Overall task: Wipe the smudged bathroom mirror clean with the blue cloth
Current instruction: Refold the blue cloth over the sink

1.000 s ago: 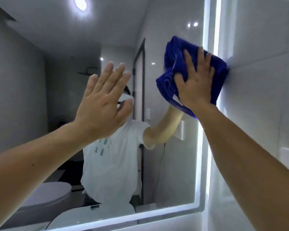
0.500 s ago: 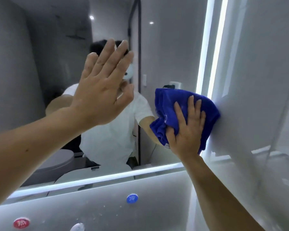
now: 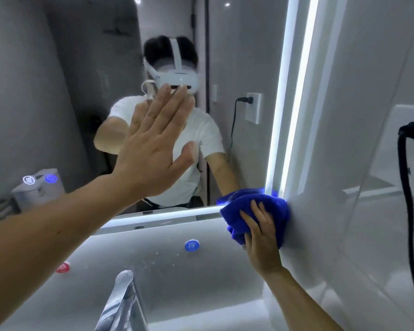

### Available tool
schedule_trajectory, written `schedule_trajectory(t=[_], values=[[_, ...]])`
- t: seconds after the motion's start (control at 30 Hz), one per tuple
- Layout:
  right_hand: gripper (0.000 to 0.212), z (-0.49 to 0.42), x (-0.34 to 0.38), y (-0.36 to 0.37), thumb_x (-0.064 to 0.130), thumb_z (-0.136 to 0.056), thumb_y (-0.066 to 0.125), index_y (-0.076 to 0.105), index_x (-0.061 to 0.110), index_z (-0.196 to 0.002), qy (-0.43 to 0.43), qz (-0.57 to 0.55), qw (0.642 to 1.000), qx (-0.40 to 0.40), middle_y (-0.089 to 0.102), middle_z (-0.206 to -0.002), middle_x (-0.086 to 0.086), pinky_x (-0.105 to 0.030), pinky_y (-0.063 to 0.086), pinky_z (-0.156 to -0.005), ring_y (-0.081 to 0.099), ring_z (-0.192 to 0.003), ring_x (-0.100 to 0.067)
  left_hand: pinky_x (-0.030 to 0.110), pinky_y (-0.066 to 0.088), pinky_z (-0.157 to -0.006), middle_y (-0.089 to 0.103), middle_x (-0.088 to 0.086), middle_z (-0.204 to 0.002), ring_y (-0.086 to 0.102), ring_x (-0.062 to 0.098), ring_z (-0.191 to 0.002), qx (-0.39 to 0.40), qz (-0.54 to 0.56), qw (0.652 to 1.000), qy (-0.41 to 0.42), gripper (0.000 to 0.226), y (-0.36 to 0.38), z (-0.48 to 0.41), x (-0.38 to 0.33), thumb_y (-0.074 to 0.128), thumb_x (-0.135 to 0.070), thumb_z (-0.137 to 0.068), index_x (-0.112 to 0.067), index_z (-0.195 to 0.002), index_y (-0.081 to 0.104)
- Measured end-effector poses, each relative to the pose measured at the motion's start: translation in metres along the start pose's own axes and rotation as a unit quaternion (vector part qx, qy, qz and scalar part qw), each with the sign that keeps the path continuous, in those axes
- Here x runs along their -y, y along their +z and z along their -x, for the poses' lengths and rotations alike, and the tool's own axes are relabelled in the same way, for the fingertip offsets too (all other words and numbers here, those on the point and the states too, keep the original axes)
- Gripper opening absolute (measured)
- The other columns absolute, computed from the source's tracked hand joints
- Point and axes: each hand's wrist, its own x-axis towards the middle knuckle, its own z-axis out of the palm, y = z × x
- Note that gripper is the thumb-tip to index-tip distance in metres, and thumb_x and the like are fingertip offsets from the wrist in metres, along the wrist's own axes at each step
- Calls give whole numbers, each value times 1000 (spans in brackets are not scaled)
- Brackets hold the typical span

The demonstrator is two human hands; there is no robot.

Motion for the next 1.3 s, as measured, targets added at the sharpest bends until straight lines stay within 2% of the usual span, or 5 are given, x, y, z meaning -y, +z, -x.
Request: schedule_trajectory(t=[0.4,0.7,0.97,1.1,1.3], values=[[18,80,70,-66,19,-99,46,61,27,-106,113,-91,968,206,59,-96,7,-26,46,-80,54,-90,-14,37,16,-118,21,-1,-162,15,17,-149,186,136,959,-165,68,8,99,-58,28,-52,-93,-20,-153,28],[45,70,191,-109,5,-91,64,50,16,-132,-211,-130,937,245,40,-152,-9,-50,39,-109,33,-143,-29,38,58,-71,73,12,-103,71,27,-86,342,595,530,-498,33,-32,198,-54,69,-42,-81,-14,-99,75],[89,104,233,-122,28,-79,76,24,25,-151,30,-183,956,229,22,-160,-2,-42,24,-118,18,-148,-19,41,57,-64,73,19,-104,72,33,-82,178,649,417,-611,47,-62,263,-58,68,-27,-86,-3,-125,56],[80,112,238,-136,49,-70,71,37,33,-141,453,-475,714,245,45,-147,-14,-38,42,-104,53,-124,-26,40,58,-64,73,17,-104,73,32,-84,110,695,372,-605,43,-73,274,-57,72,-28,-82,-7,-118,63],[64,128,251,-143,59,-95,38,52,13,-137,561,-595,508,271,58,-134,-20,-54,46,-99,54,-122,-45,40,58,-65,71,17,-111,72,34,-89,132,720,353,-582,53,-70,287,-80,73,-33,-78,-11,-125,59]])
